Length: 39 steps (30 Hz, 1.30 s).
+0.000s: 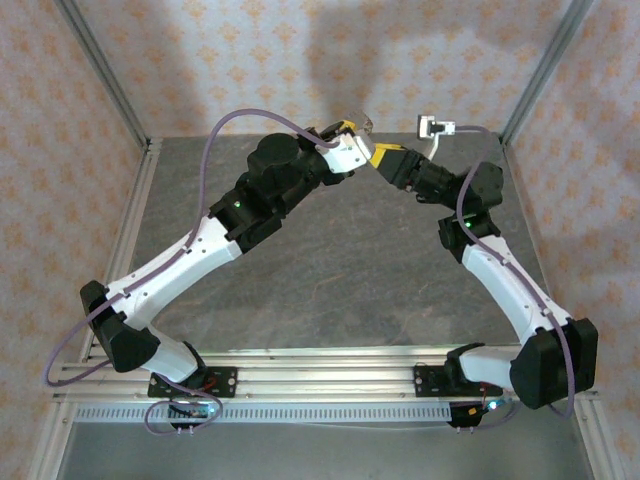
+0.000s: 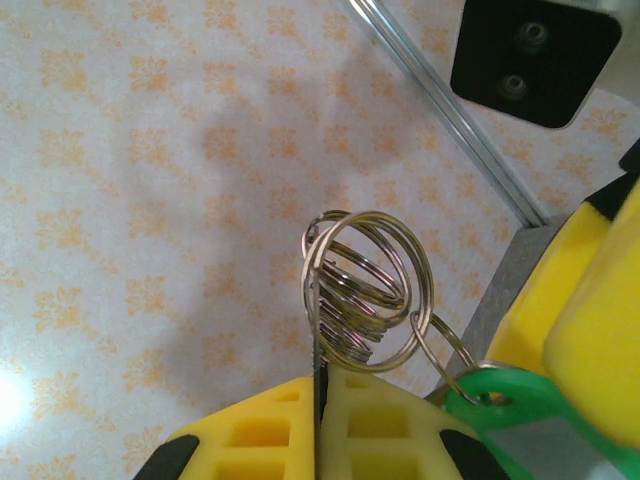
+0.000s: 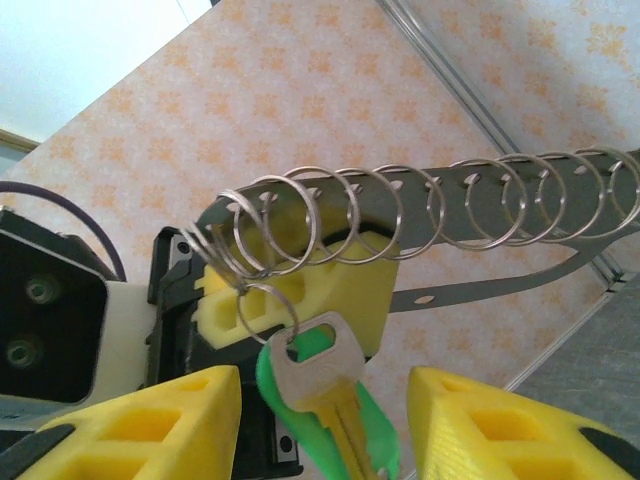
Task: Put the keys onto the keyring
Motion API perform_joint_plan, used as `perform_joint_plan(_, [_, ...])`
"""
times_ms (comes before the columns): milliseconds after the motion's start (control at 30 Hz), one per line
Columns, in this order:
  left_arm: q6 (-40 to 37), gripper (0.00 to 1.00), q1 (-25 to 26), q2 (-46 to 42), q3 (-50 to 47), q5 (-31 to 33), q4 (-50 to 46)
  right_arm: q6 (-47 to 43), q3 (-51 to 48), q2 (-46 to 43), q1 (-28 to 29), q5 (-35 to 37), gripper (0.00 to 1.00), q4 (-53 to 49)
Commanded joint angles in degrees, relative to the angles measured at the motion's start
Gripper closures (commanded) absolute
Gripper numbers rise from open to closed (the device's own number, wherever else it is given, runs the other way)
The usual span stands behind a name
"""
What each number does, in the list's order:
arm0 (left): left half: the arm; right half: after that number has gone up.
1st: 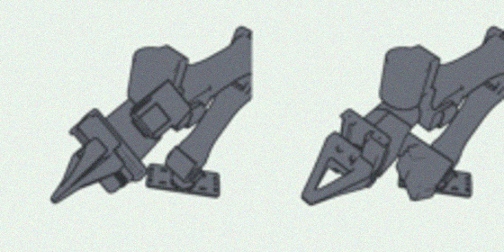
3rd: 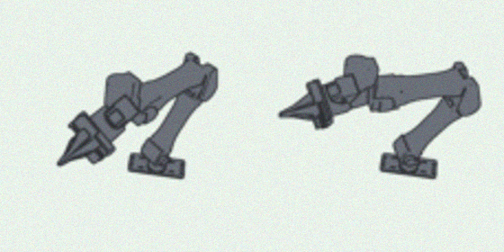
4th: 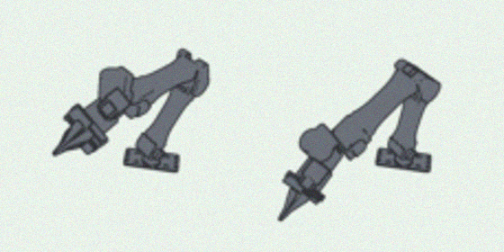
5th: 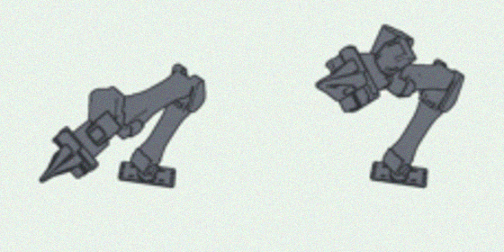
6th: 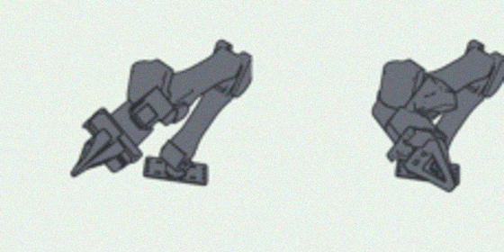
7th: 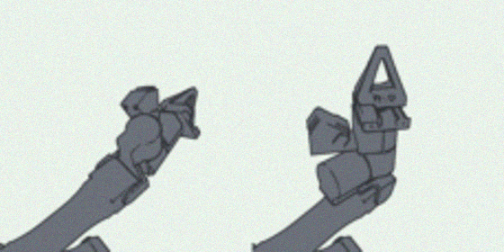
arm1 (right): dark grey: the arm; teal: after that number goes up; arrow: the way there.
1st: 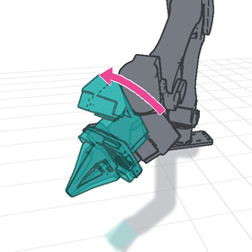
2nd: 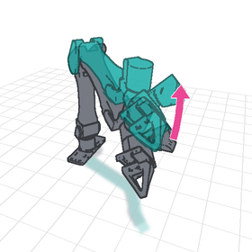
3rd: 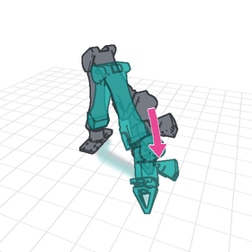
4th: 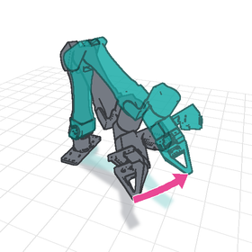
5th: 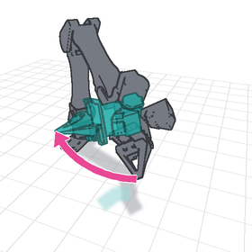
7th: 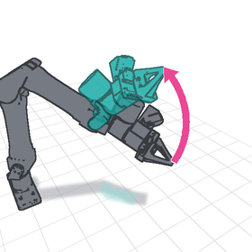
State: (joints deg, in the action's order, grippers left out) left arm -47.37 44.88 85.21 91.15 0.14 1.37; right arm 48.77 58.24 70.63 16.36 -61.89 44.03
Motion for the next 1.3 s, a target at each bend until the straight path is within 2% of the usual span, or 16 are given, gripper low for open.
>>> perform_joint_plan(0, [0.8, 1.0, 0.6, -0.6, 2.8, -1.1, 0.3, -2.0, 2.8, 0.4, 0.6, 0.9, 0.53, 0.5])
perform_joint_plan(267, [0.2, 1.0, 1.2, 0.3, 3.4, -1.0, -0.5, -5.1, 4.0, 0.6, 1.5, 1.1, 0.56, -3.6])
perform_joint_plan(433, [0.1, 1.0, 1.4, 0.6, 3.7, -0.7, -0.7, -8.4, 4.1, -0.6, 1.6, 2.0, 0.67, -8.5])
perform_joint_plan(633, [0.1, 1.0, 1.5, 0.8, 4.0, -0.6, -1.1, -14.9, 4.3, -2.5, 1.6, 4.8, 0.75, -17.4])
perform_joint_plan(700, [0.1, 1.0, 1.5, 0.8, 4.1, -0.6, -1.2, -15.9, 4.3, -3.7, 1.6, 5.1, 0.73, -18.5])
perform_joint_plan(800, [0.1, 1.0, 1.8, 0.9, 4.3, -0.7, -1.4, -16.3, 4.5, -4.2, 1.6, 5.6, 0.6, -19.2])
perform_joint_plan(867, [-0.1, 1.0, 1.9, 1.1, 4.6, -0.6, -1.7, -16.5, 4.6, -4.3, 1.6, 5.4, 0.57, -19.2])
perform_joint_plan(1267, [-0.3, 1.0, 2.3, 1.6, 5.5, -0.2, -3.4, -24.1, 4.9, -8.4, 1.7, 10.2, 0.55, -26.1])
